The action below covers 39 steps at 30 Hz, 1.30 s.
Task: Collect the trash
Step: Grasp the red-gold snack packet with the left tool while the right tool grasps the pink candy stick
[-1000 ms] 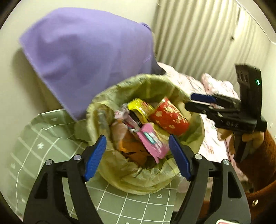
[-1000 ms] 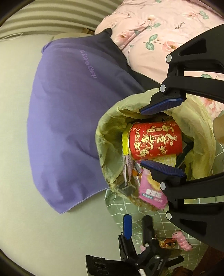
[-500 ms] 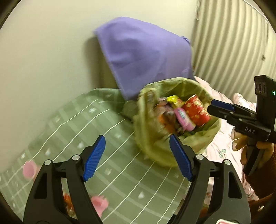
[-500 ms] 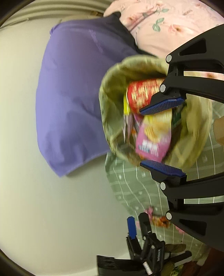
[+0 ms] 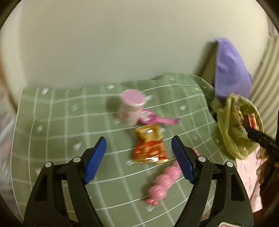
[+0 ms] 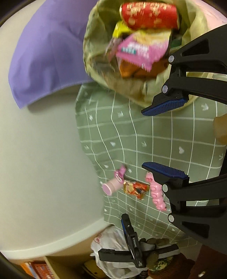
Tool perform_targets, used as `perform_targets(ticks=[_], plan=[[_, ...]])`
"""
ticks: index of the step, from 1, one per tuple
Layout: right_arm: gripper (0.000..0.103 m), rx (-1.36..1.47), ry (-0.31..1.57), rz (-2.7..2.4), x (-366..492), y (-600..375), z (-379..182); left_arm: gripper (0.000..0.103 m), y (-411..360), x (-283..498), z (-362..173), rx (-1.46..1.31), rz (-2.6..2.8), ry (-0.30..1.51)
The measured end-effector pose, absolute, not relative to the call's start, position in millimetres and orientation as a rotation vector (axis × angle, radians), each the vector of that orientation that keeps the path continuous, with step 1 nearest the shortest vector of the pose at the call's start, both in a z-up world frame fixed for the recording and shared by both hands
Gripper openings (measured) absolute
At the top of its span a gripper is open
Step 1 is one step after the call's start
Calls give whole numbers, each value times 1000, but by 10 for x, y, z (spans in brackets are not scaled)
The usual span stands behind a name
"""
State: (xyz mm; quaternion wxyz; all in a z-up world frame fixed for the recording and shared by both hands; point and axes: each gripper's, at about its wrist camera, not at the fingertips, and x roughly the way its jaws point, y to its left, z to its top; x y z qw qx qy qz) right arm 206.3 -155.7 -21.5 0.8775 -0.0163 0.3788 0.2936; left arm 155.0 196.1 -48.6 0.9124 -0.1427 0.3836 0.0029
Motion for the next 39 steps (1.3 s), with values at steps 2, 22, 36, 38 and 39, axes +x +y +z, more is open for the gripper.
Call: perform_targets(ticks=[2, 22, 36, 38, 39], plan=[[52, -45, 802, 627, 2090, -1463, -264, 73, 2098, 1501, -546, -360, 19, 786], [52, -202, 856, 559, 2275, -1109, -618, 54, 1410, 2288, -1091, -245, 55, 1019], [52, -305, 903, 890, 2834, -76, -755, 40, 1948, 1648, -596, -275, 138, 954], [52, -311, 923, 917, 2962, 72, -818, 40, 2020, 1582, -531, -256, 164, 953], [52, -317, 931, 931, 3028, 151, -853, 40, 2065, 1543, -511, -244, 177, 953]])
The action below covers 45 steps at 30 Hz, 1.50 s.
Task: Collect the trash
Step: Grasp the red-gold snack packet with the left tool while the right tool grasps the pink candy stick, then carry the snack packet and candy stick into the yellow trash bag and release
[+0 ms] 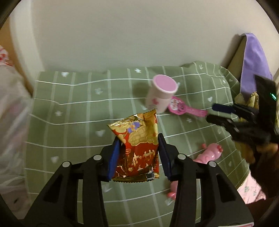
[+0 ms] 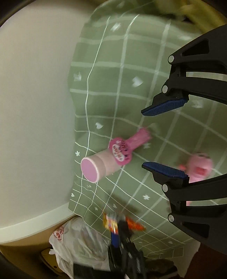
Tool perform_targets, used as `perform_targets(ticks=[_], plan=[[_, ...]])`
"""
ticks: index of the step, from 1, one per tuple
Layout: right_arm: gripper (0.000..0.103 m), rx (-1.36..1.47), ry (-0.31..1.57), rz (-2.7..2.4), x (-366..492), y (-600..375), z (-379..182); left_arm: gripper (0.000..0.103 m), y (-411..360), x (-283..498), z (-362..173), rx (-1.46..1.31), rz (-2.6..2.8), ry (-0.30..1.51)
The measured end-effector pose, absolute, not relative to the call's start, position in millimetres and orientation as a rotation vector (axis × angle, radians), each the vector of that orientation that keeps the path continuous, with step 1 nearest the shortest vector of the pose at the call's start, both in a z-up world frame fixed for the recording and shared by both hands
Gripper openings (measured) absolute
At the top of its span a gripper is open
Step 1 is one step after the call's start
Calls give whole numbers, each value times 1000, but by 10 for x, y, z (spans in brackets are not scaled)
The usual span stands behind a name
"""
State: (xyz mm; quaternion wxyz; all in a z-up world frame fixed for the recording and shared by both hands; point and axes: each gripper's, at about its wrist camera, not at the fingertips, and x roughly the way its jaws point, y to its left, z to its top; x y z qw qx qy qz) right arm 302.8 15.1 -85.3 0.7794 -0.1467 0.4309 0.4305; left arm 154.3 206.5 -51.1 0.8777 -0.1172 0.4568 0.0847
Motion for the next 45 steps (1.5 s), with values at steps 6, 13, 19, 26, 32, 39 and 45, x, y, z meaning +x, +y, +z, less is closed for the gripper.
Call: perform_targets(ticks=[6, 13, 19, 26, 32, 39, 45], plan=[[52, -468, 948, 998, 3195, 605, -1116, 40, 2217, 1424, -458, -238, 222, 960], [40, -567, 956, 1061, 3202, 803, -1261, 40, 2329, 1330, -448, -260, 245, 961], [20, -457, 954, 1004, 3202, 594, -1109, 40, 2310, 1340, -485, -275, 225, 963], [19, -316, 910, 902, 3146, 143, -811, 40, 2248, 1442, -430, -288, 184, 932], [19, -257, 878, 827, 2977, -191, -607, 40, 2127, 1548, -306, -279, 133, 890], [19, -232, 788, 730, 2678, -616, -230, 40, 1815, 1615, -5, -203, 55, 793], [19, -198, 705, 640, 2422, -988, 119, 40, 1476, 1627, 252, -147, -21, 720]])
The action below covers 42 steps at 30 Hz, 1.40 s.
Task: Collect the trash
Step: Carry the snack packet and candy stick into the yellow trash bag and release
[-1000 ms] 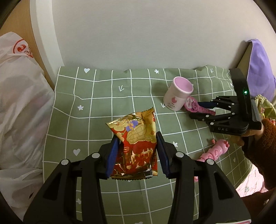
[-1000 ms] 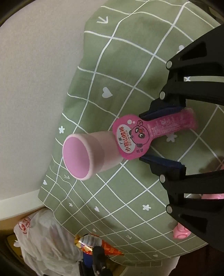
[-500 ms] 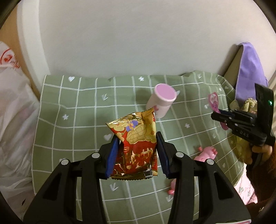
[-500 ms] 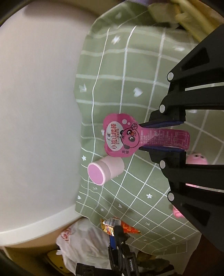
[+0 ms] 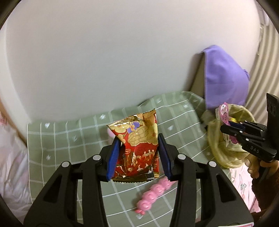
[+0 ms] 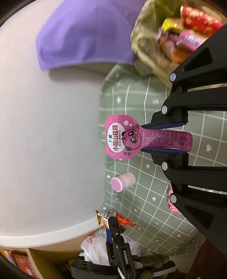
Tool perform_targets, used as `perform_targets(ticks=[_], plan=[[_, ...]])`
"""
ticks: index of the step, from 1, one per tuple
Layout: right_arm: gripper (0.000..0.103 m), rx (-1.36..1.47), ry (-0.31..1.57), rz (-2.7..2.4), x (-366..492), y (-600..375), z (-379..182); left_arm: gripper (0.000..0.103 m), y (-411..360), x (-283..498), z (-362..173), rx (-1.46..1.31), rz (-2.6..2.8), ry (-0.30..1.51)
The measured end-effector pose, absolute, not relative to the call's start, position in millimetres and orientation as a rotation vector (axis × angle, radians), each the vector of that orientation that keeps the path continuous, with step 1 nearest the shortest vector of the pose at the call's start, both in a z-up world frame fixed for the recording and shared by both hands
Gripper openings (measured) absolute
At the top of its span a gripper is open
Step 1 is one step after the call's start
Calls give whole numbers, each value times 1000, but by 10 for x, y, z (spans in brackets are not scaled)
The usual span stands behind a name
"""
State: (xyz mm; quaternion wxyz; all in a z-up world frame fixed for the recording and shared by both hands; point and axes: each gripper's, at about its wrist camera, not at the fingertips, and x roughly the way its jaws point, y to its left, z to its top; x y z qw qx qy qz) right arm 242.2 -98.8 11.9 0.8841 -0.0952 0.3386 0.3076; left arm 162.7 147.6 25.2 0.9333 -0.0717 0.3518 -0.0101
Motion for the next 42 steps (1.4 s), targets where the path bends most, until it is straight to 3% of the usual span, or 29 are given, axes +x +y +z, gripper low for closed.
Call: perform_targets(ticks=[11, 20, 31, 42], plan=[[19, -132, 570, 423, 2001, -1794, 630, 40, 720, 1796, 849, -65, -244, 564], [19, -36, 508, 175, 1581, -2709, 829, 40, -109, 2024, 926, -35, -521, 536], [19, 69, 544, 1, 1254, -3413, 680, 40, -1259, 2558, 305, 101, -761, 716], [19, 29, 692, 93, 2155, -3165, 230, 40, -1675, 3075, -311, 227, -829, 881]])
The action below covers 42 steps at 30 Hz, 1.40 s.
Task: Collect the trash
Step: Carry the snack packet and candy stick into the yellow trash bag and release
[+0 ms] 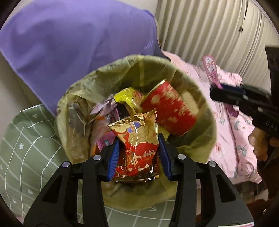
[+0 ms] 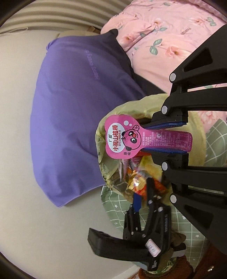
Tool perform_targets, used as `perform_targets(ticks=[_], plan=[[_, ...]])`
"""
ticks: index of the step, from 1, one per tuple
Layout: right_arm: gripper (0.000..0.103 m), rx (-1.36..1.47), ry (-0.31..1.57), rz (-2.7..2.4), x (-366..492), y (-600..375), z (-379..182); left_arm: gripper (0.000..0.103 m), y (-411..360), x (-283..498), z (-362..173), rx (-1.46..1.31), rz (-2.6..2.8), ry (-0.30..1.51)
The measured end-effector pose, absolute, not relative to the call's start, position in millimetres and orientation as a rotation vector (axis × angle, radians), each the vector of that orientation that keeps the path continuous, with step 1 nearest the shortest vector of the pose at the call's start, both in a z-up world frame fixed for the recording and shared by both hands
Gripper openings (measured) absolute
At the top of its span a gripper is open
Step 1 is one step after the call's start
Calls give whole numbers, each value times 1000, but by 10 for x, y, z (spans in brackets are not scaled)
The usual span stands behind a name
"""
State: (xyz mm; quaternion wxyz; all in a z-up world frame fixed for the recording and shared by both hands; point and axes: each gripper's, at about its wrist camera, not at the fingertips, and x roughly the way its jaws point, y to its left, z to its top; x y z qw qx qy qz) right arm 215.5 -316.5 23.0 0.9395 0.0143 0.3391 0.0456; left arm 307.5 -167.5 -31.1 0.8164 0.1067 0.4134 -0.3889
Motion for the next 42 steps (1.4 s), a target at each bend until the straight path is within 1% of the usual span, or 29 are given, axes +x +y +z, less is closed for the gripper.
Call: perform_targets(ticks=[5, 13, 20, 26, 28, 32, 39, 41, 42], plan=[[19, 23, 700, 91, 2435, -3202, 201, 40, -1751, 3200, -347, 247, -866, 900], [19, -5, 699, 94, 2522, -3264, 226, 40, -1770, 3363, -360, 185, -926, 918], [20, -45, 721, 131, 2594, -3113, 170, 40, -1506, 3497, -196, 59, -947, 875], [20, -31, 742, 156, 2796, -3087, 136, 41, -1404, 3595, -236, 39, -948, 889], [20, -45, 746, 150, 2867, -3057, 111, 44, -1384, 3636, -227, 21, -950, 885], [20, -60, 767, 140, 2917, -3036, 53, 47, -1378, 3646, -180, 1, -947, 880], [21, -77, 806, 110, 2908, -3021, 3, 62, -1265, 3595, -111, -38, -934, 881], [22, -79, 804, 94, 2884, -3032, 0, 65, -1240, 3578, -72, -48, -920, 864], [26, -75, 795, 93, 2866, -3040, 5, 66, -1218, 3557, -39, -49, -914, 851]])
